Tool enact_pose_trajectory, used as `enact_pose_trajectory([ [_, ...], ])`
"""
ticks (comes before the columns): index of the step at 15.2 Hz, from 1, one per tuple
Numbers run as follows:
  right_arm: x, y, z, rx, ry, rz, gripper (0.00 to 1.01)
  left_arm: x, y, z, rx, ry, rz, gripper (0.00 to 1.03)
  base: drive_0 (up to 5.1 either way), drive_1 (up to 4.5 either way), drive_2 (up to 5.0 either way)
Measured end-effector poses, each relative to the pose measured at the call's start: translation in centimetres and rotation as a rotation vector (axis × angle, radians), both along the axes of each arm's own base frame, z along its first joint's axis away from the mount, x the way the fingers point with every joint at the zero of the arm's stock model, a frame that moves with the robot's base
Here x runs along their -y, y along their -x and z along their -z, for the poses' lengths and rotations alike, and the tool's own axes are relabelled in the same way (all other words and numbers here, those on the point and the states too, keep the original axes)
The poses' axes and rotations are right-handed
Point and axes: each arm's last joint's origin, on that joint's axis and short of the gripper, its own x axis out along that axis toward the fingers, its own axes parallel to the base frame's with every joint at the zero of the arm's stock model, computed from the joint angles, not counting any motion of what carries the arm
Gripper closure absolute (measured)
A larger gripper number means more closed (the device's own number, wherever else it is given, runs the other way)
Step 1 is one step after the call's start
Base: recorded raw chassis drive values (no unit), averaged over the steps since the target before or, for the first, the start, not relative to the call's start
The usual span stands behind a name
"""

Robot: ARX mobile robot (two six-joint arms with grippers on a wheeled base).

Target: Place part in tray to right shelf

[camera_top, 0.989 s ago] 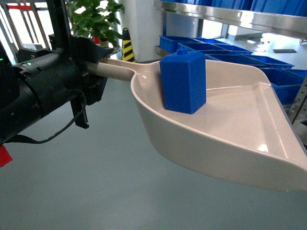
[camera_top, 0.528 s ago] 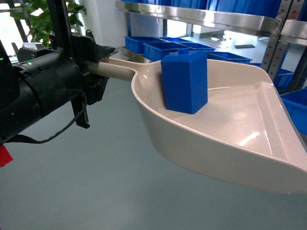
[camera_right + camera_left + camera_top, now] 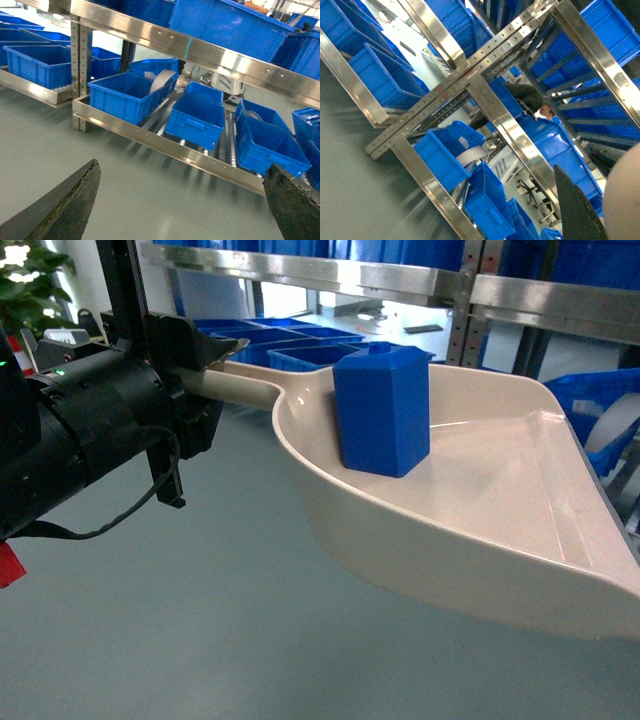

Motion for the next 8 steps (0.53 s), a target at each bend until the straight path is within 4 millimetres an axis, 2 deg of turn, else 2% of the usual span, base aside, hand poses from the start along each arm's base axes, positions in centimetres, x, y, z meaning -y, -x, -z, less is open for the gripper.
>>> enact_pose_trajectory([
  [8, 0.0, 0.0, -0.02, 0.001, 0.0, 0.0, 0.03, 0.0, 0.0, 0.0, 0.0, 0.0, 0.001, 0.91, -1.6, -1.55, -1.6],
])
